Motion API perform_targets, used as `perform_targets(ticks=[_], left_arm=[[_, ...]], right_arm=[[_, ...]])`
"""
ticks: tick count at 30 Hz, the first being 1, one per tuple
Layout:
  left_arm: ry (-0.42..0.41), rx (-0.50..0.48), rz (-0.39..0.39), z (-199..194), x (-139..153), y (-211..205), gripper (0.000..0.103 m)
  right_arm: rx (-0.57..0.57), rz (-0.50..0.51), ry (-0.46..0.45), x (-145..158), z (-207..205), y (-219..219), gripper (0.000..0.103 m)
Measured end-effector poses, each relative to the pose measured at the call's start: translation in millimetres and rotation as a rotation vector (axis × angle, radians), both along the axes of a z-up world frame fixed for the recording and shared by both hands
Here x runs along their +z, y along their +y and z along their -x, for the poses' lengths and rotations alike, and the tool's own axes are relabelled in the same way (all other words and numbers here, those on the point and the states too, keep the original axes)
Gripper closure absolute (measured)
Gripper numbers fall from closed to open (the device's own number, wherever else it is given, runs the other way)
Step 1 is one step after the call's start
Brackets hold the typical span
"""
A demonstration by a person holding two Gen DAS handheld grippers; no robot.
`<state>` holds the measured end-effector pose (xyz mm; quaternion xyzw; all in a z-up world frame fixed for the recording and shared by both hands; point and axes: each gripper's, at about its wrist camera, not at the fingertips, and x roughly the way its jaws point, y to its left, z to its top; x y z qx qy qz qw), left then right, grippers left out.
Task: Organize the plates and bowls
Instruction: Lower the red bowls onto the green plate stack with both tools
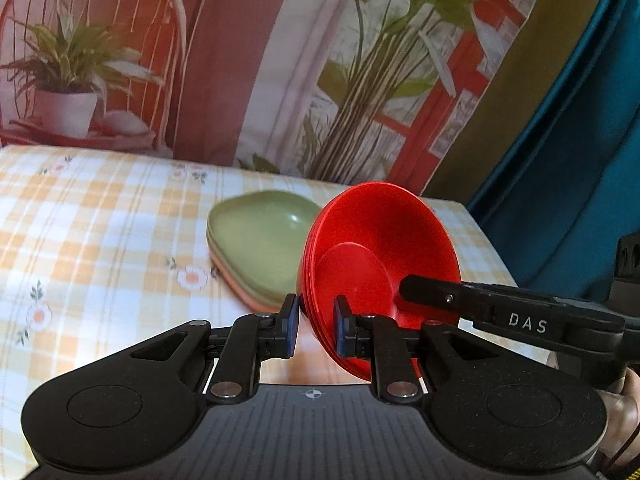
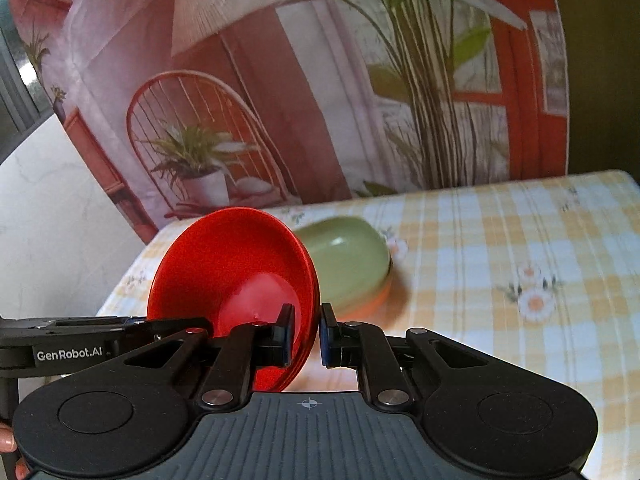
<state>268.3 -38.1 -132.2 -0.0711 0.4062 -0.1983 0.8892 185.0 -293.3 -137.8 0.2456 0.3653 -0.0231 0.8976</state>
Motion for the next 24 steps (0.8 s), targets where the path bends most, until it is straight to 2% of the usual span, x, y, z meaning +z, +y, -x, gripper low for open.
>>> perform_targets(ticks=[6, 13, 24], left_arm=[[0.003, 0.013, 0.024, -25, 10, 3, 0.084], [0.007, 0.050, 0.033, -58, 14, 10, 0.084], [0.141, 0.064, 0.031, -93, -26, 10, 0.084]], right_arm=[[-0.010, -0.005, -0.011, 7, -28, -10, 0.091], [-0.014, -0.020, 0.015, 0, -69, -17, 0.091], [-0.034, -0.032, 0.126, -41, -103, -25, 0.091]])
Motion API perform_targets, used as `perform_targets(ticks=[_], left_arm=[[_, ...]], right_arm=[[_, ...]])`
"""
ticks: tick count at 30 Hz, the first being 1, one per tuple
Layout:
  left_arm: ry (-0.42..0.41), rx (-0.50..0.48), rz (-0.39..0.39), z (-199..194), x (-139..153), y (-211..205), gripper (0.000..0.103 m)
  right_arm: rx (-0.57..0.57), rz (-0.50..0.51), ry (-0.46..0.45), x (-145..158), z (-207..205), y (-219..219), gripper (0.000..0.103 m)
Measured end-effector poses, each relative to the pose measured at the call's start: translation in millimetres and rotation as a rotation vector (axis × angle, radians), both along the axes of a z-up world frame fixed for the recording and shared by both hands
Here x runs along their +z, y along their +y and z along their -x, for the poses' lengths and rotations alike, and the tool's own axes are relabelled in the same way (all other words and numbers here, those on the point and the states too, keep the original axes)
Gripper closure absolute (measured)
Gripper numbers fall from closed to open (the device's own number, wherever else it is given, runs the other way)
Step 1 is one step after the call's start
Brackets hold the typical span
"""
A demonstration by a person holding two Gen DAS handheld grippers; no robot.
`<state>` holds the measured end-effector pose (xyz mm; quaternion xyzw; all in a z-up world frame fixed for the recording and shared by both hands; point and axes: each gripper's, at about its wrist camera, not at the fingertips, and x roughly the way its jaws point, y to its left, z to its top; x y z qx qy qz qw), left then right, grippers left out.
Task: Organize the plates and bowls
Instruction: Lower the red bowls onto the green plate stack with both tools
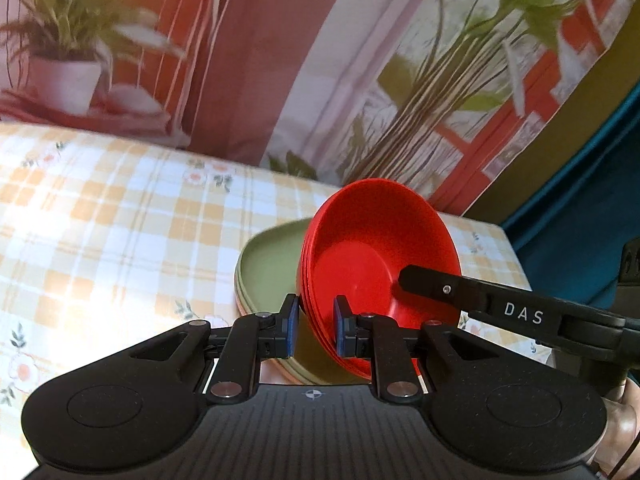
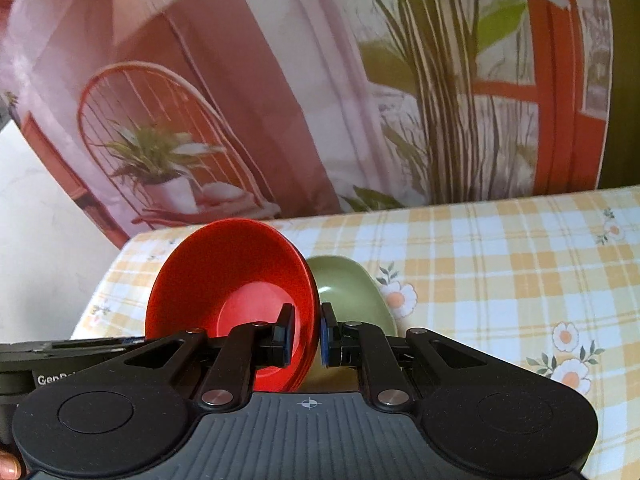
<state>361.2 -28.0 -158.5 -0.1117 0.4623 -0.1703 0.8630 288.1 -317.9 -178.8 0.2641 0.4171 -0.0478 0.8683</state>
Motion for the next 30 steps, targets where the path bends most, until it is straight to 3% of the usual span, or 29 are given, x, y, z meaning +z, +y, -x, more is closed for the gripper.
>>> perform_targets(ticks=[12, 24, 30], left_arm=[[0.079, 0.029, 0.003, -15, -22, 1, 0.083], [0.034, 0.040, -0.023, -16, -18, 1, 0.083], [-0.001, 0.028, -0.056, -10, -8, -2, 0.080]], right_arm=[[-0.045, -0.008, 0.094, -35, -12, -3, 0.091], [-0.062, 0.035, 0.093, -36, -14, -1, 0.091], [-0.063, 0.050, 0.068, -26, -8, 0, 0.084]])
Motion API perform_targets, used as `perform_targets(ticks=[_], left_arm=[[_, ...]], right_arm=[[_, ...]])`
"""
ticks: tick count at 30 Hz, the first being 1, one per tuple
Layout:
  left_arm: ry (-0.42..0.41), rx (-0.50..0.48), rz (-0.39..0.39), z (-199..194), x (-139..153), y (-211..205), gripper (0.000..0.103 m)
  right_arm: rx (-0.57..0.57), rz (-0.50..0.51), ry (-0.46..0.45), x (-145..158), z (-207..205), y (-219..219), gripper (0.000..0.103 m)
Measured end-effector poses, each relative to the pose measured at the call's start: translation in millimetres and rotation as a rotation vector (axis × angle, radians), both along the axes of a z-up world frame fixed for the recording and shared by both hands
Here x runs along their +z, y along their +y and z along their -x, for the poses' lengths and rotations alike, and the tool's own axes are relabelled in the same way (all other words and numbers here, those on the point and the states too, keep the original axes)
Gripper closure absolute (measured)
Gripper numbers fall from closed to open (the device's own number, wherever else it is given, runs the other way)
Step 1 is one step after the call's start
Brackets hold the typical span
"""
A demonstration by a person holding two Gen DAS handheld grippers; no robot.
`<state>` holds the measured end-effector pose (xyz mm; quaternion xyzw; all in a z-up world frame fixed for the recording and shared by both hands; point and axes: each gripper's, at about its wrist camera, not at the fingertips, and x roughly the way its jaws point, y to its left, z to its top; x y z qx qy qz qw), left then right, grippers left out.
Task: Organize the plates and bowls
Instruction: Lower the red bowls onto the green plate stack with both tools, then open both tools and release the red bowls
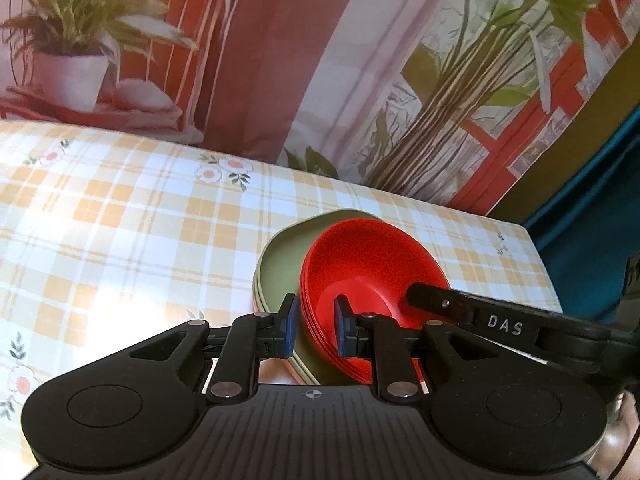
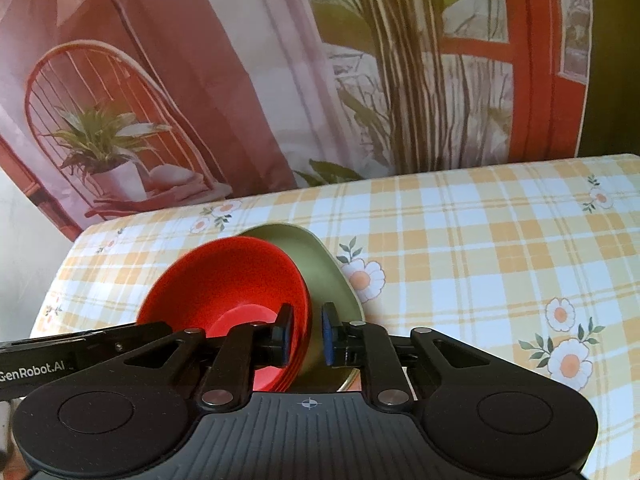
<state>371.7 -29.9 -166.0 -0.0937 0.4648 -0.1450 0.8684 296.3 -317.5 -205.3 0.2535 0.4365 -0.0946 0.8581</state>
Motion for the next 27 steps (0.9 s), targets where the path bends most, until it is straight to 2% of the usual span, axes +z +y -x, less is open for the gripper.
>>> perform_targets(ticks=[1, 3, 8, 11, 13, 15, 20, 24, 27], left_arm=[[-0.009, -0.004, -0.008, 2, 2, -1, 0.071], [-0.029, -0.012, -0.024, 5, 8, -2, 0.062], [-0.070, -0.038, -0.080, 13, 21, -8, 0.061], [-0.103, -0.045, -0.112, 21, 32, -9, 0.055], [-0.134, -0.050, -0.133, 28, 41, -10, 0.046], [-0.164, -0.051, -0.154, 35, 50, -10, 0.043], [-0.230, -0.047, -0.178, 54, 70, -8, 0.027], [-0.283, -0.033, -0.197, 70, 87, -6, 0.011], [-0.325, -0.021, -0.206, 83, 101, -4, 0.007]], right_arm=[[0.003, 0.011, -0.005, 3, 1, 1, 0.083], [0.013, 0.033, -0.018, 10, 3, 3, 0.083], [0.035, 0.105, -0.055, 31, 15, 8, 0.083], [0.039, 0.132, -0.073, 43, 23, 10, 0.080], [0.042, 0.151, -0.091, 51, 30, 11, 0.076], [0.043, 0.172, -0.110, 61, 38, 12, 0.069], [0.041, 0.204, -0.149, 81, 57, 15, 0.053], [0.037, 0.225, -0.181, 99, 73, 19, 0.042], [0.036, 0.238, -0.206, 111, 86, 23, 0.033]])
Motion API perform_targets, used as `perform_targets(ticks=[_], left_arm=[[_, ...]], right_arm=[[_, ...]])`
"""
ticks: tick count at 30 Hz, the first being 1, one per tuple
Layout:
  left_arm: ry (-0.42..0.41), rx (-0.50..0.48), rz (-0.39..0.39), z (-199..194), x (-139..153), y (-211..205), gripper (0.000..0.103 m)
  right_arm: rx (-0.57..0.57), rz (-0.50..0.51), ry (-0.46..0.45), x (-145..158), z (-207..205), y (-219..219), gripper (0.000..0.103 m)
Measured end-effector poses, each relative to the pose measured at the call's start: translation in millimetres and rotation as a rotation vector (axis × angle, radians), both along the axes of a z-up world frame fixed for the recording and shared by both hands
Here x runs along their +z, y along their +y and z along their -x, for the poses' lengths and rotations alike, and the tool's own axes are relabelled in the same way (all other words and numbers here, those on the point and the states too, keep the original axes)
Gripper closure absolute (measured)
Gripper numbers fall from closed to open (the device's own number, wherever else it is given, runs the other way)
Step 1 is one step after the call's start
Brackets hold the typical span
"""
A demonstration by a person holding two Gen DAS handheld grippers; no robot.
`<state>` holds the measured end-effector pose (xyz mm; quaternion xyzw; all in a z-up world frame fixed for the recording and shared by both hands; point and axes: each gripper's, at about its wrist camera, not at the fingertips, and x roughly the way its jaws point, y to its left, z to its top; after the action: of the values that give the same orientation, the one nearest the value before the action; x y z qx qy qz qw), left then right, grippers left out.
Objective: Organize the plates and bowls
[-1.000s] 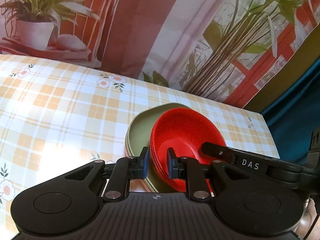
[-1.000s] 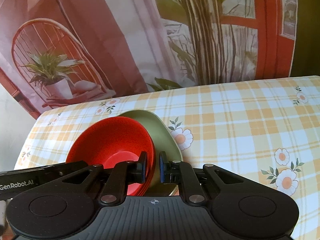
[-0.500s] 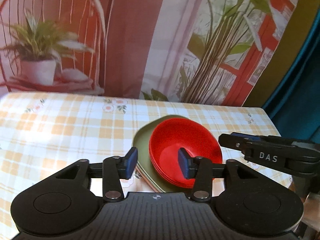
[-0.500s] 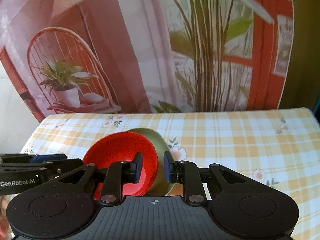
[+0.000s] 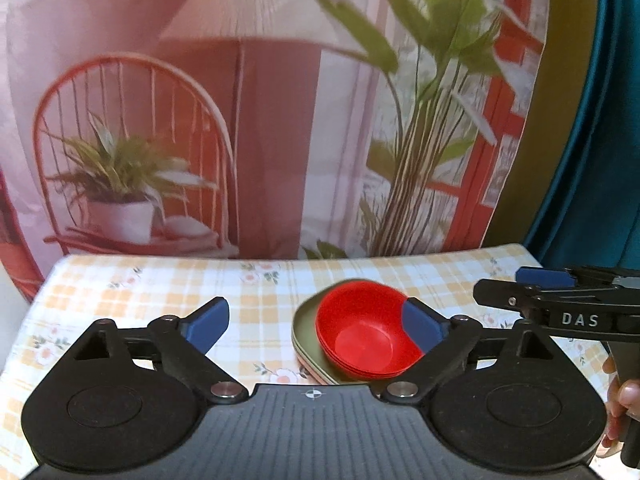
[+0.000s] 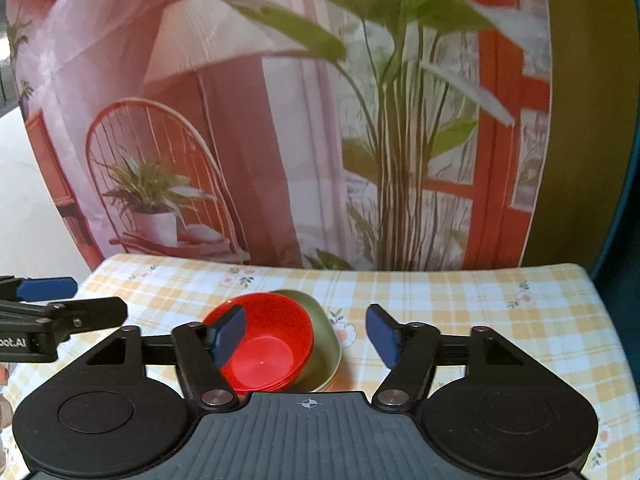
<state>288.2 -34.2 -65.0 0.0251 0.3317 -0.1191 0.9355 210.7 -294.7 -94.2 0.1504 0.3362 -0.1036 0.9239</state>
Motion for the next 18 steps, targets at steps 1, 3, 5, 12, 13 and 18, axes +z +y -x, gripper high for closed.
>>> perform_targets(ticks=[1, 3, 5, 12, 13, 18], left_arm=[[-0.009, 0.002, -0.002, 4, 4, 0, 0.006], [-0.027, 0.006, -0.004, 15, 12, 1, 0.004], [-0.047, 0.010, -0.008, 25, 20, 3, 0.003], [-0.124, 0.023, -0.030, 62, 47, 12, 0.000], [-0.136, 0.028, -0.036, 69, 52, 13, 0.000], [-0.164, 0.058, -0.050, 95, 65, 20, 0.000]], right_arm=[[0.000, 0.004, -0.006, 3, 3, 1, 0.027], [-0.003, 0.012, -0.024, 12, 12, 4, 0.018], [-0.003, 0.018, -0.044, 20, 21, 7, 0.009], [0.009, 0.066, -0.092, 51, 52, 21, 0.000], [0.008, 0.070, -0.101, 55, 56, 23, 0.000], [0.001, 0.067, -0.145, 72, 80, 36, 0.000]])
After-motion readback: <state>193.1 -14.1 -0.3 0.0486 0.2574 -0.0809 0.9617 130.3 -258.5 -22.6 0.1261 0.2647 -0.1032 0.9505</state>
